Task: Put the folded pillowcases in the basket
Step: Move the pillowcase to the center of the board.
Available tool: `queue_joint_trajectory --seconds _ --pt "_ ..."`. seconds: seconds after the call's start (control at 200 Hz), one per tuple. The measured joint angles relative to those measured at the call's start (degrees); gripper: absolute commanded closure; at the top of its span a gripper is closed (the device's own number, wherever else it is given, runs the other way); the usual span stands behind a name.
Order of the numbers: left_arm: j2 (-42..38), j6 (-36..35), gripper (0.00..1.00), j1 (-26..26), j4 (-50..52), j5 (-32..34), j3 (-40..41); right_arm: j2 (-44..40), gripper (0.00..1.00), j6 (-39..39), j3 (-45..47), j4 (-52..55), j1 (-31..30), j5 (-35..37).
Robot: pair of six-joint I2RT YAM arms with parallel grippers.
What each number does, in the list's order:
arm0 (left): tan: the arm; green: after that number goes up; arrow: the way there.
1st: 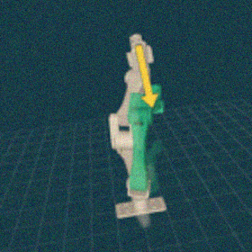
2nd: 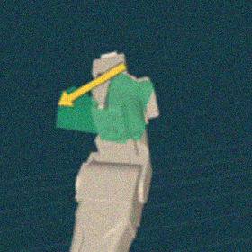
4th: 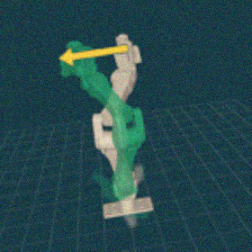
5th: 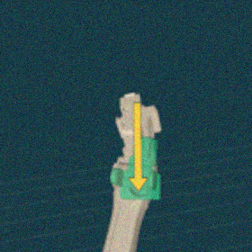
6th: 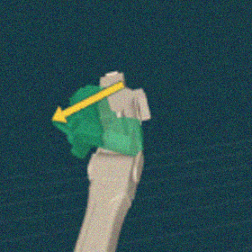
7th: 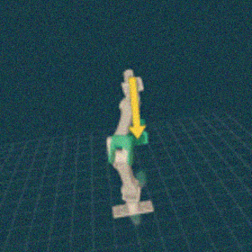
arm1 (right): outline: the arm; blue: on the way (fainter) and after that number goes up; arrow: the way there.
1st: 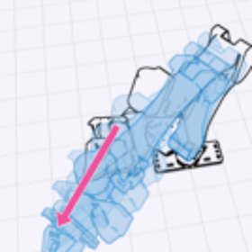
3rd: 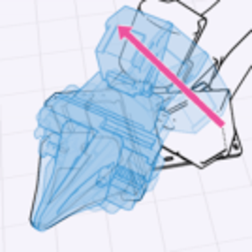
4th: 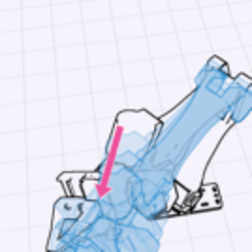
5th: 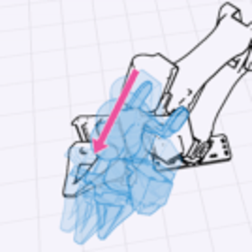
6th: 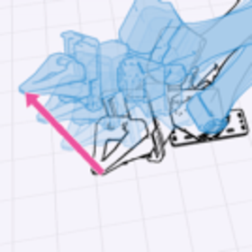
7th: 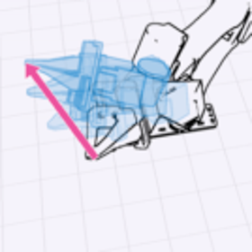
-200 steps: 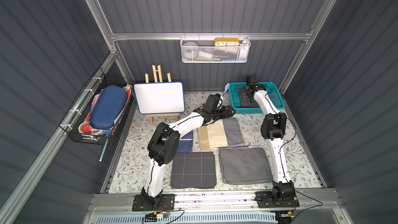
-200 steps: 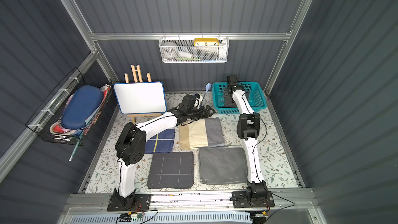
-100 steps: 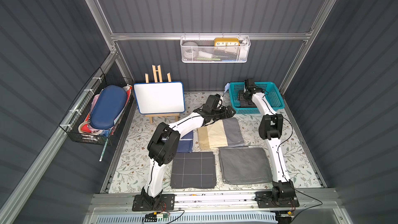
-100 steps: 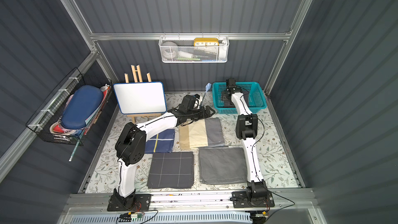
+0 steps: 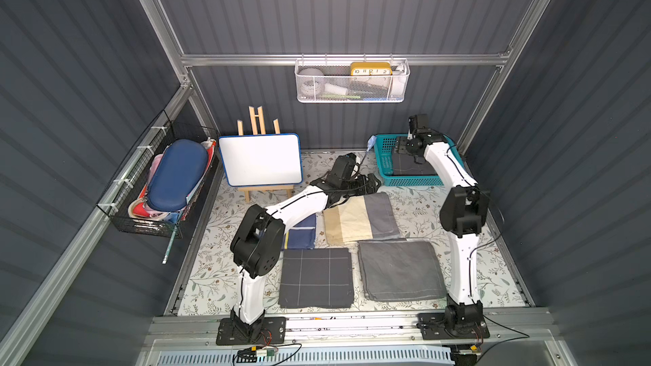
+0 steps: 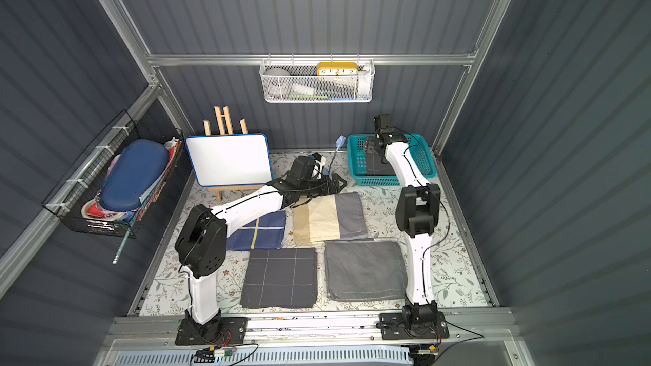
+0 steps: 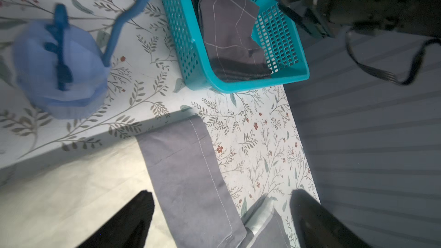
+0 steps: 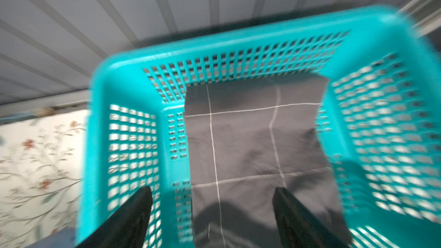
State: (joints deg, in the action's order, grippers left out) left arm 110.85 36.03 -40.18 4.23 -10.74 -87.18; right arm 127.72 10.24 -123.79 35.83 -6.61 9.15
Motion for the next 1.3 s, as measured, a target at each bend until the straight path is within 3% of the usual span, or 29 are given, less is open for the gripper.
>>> queue_joint_trajectory --seconds 0.32,0.685,0.955,1.3 --pt "-17.88 -2.14 0.02 0.02 0.09 6.6 14.36 -28.81 0.16 4.17 30.93 -7.58 -5.18 1.84" --pt "-29.81 -0.68 0.0 0.02 0.07 10.62 32.65 -44.5 0.16 7.69 56.43 -9.2 -14.51 0.24" --pt "-26.08 4.55 0.01 0.07 -3.45 8.61 38.62 -42.07 0.17 11.39 63.3 -9.92 -20.11 -4.5" --pt "-19.37 6.99 0.0 1.44 -3.08 7.78 38.03 -26.67 0.18 14.25 57.44 -13.53 -24.15 -11.21"
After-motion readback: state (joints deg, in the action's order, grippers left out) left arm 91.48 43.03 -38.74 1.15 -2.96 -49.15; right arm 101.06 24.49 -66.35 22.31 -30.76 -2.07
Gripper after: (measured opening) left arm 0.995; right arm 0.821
